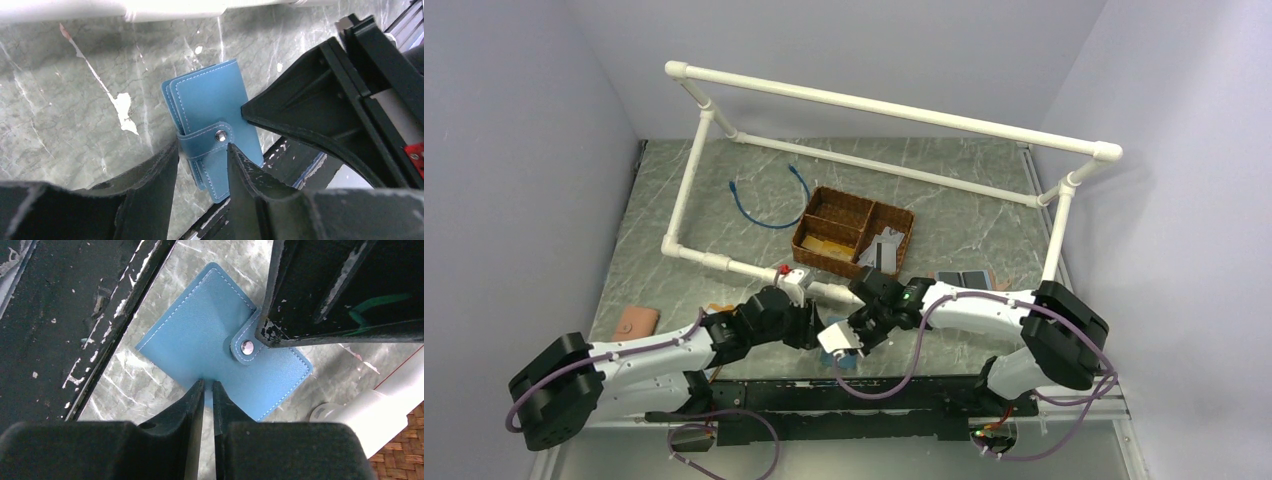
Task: Take the credit cards out of the card holder
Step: Open the card holder at the corner of the board.
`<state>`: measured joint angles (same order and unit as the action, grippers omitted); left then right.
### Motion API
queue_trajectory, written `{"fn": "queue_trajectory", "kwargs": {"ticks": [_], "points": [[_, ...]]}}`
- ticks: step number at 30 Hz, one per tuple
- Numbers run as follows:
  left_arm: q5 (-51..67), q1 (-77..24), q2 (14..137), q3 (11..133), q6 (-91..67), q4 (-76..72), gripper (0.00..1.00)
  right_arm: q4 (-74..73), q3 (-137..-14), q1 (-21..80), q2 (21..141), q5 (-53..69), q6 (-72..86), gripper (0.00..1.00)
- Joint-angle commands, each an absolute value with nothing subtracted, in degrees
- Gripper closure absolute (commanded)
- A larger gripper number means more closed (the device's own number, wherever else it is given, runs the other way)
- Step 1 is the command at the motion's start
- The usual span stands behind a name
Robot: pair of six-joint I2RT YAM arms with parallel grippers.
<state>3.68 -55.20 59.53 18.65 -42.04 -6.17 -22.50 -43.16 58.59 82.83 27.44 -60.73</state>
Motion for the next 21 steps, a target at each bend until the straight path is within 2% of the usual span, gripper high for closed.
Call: {"fn": "queue_trajectory", "kwargs": {"ticks": [1,4,7,8,14,21], "points": [[2.2,-55.2,56.5,22.5,-37.3,-3.9,0.52,-28.2,-44.0,56.6,82.1,31.3,-59.4,0.87],[0.2,-55.1,52.5,23.9,-33.4,-0.4,0.36,-28.9,-44.3,56.2,81.6,32.9,-59.5,0.86],[-1.9,-55.1,49.8,24.1,-32.4,1.9,0.08,-28.6,-44.0,56.1,81.5,32.9,-59.8,0.86],[-1.4,-55.1,49.7,24.0,-32.2,1.8,0.03,-28.4,-43.8,56.2,81.3,32.6,-60.0,0.86],[1.0,-54.9,55.2,27.1,-35.0,4.9,0.01,-28.7,-43.2,55.6,78.9,33.9,-61.2,0.86],[-3.6,-55.0,60.6,35.5,-41.0,16.7,0.03,-31.3,-42.4,54.3,76.6,36.5,-64.8,0.85]]}}
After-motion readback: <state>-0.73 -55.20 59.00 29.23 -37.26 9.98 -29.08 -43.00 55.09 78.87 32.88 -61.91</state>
